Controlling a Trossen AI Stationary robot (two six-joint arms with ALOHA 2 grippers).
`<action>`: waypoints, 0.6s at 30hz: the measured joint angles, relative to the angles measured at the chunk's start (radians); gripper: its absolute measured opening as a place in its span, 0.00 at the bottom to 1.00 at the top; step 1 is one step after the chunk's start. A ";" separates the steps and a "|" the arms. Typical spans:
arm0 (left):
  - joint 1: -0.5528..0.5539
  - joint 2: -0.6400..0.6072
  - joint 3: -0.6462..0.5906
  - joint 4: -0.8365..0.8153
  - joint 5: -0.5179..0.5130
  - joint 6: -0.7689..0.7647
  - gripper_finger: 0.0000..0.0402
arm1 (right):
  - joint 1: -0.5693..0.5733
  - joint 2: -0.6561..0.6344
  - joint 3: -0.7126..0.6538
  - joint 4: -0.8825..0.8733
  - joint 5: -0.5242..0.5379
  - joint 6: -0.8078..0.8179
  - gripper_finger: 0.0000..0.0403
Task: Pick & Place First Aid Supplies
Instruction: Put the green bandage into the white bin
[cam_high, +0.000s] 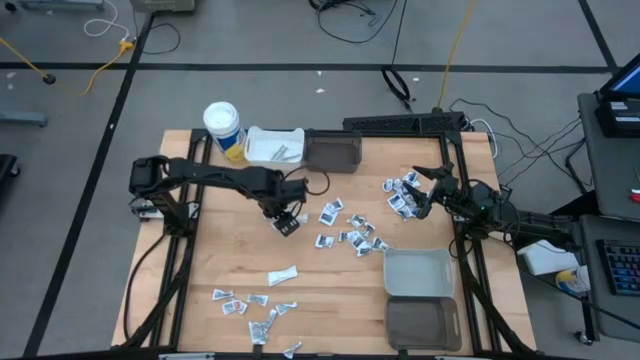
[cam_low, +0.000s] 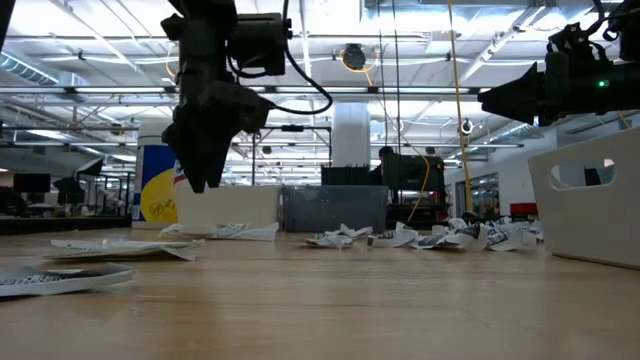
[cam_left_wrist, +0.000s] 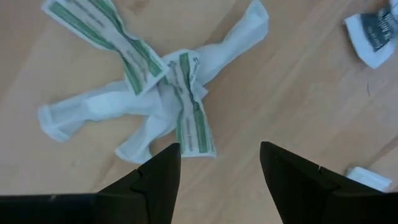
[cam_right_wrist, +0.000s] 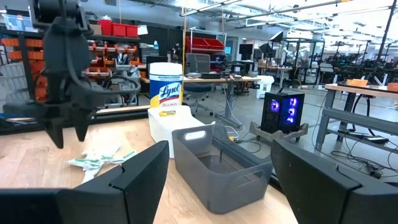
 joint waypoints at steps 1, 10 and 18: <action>-0.004 0.008 -0.009 0.009 0.000 -0.004 0.55 | 0.000 0.000 0.000 0.000 0.000 0.000 0.69; -0.015 0.119 -0.028 0.021 -0.029 -0.016 0.51 | 0.000 0.000 0.000 0.000 0.000 0.000 0.69; -0.029 0.141 -0.027 0.026 -0.045 -0.019 0.44 | 0.000 0.000 0.000 0.000 0.000 0.000 0.69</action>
